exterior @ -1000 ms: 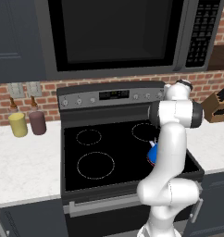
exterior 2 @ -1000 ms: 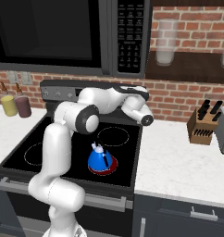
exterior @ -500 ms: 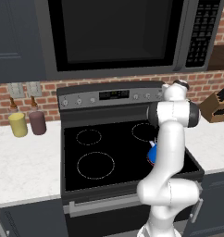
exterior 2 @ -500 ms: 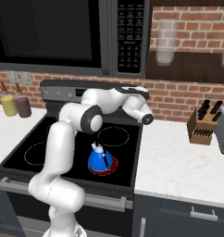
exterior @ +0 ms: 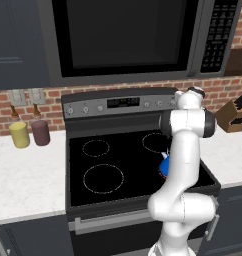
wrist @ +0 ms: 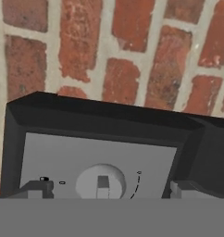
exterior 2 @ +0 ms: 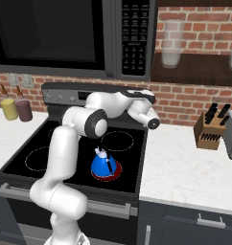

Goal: Turn off the front right burner of the stove.

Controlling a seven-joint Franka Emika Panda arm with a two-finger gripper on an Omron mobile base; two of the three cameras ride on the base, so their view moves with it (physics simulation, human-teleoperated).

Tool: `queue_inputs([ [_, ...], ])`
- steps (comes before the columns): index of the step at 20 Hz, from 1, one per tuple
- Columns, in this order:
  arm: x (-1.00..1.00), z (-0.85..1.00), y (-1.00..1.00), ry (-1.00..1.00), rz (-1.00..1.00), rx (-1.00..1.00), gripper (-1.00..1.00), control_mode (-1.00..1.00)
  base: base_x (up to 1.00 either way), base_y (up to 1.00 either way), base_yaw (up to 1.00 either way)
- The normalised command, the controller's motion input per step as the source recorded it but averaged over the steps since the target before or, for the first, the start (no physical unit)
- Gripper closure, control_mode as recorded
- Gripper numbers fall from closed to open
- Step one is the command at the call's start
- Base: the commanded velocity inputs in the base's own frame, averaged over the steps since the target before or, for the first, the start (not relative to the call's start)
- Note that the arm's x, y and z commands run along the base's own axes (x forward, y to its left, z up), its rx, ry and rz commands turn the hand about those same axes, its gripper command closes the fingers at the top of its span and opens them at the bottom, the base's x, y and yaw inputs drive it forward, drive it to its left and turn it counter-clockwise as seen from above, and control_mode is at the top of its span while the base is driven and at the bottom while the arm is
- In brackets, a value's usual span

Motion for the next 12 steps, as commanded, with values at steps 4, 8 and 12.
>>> queue_inputs([
  [4,0.0,0.0,0.0,0.0,0.0,0.0,1.0,-1.0,0.0,0.0,0.0],
  [8,0.0,0.0,0.0,0.0,0.0,0.0,1.0,-1.0,0.0,0.0,0.0],
  [12,0.0,0.0,0.0,0.0,0.0,0.0,1.0,-1.0,0.0,0.0,0.0],
])
